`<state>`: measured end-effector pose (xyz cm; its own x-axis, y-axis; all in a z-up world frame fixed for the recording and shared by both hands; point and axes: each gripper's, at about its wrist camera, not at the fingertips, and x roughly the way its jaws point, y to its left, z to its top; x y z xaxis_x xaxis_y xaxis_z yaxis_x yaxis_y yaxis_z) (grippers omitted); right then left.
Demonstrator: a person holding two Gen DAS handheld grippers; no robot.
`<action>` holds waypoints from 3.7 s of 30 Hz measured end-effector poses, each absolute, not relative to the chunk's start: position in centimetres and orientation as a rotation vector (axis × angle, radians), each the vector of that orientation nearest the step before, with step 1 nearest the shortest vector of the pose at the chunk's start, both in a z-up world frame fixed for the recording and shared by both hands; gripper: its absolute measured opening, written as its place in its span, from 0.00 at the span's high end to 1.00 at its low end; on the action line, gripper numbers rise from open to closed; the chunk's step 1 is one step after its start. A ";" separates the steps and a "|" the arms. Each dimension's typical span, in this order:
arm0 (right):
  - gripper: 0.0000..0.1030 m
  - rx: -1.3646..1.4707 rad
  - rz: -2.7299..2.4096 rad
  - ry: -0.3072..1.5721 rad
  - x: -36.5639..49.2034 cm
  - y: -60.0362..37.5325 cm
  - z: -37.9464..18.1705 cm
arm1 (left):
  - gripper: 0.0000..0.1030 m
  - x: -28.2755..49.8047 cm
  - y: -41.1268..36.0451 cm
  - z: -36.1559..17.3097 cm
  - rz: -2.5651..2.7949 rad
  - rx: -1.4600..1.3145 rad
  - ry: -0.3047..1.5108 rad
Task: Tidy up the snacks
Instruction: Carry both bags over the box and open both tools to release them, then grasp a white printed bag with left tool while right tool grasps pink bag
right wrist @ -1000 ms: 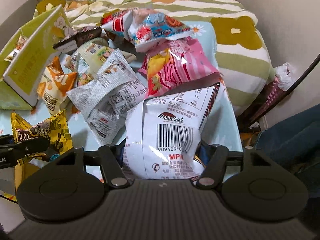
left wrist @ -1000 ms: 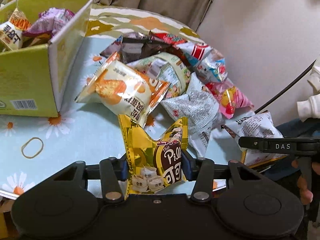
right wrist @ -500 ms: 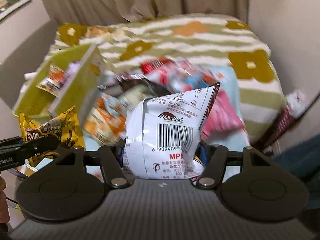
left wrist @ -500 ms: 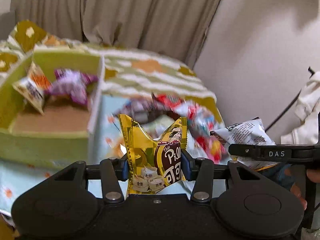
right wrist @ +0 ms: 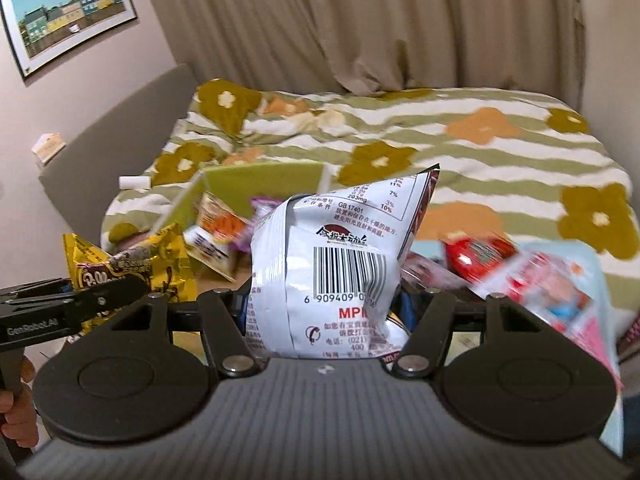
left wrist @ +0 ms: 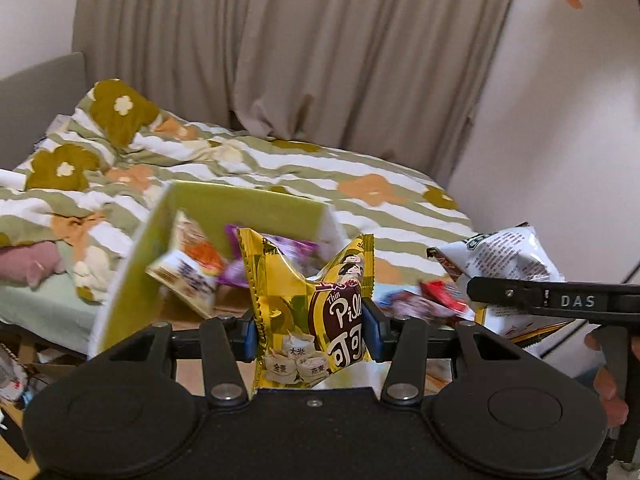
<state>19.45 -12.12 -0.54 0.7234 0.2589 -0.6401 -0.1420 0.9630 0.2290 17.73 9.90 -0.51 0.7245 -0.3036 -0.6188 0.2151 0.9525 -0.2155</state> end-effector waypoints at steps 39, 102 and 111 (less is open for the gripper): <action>0.23 0.198 0.249 0.934 32.1 -0.2 -7.6 | 0.01 24.1 16.0 -5.9 -0.129 0.061 0.793; 0.00 0.155 -0.018 0.674 11.3 -25.3 -0.1 | 0.01 13.2 -5.3 -1.2 -0.455 0.119 0.635; 0.00 0.085 0.020 0.755 11.5 -33.3 -3.8 | 0.01 12.6 -15.2 -5.4 -0.523 0.223 0.707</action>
<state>11.54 -33.30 -3.83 0.7283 0.0482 -0.6836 0.0127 0.9964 0.0837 12.59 -15.21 -5.43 0.6393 -0.3806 -0.6682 0.5276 0.8492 0.0212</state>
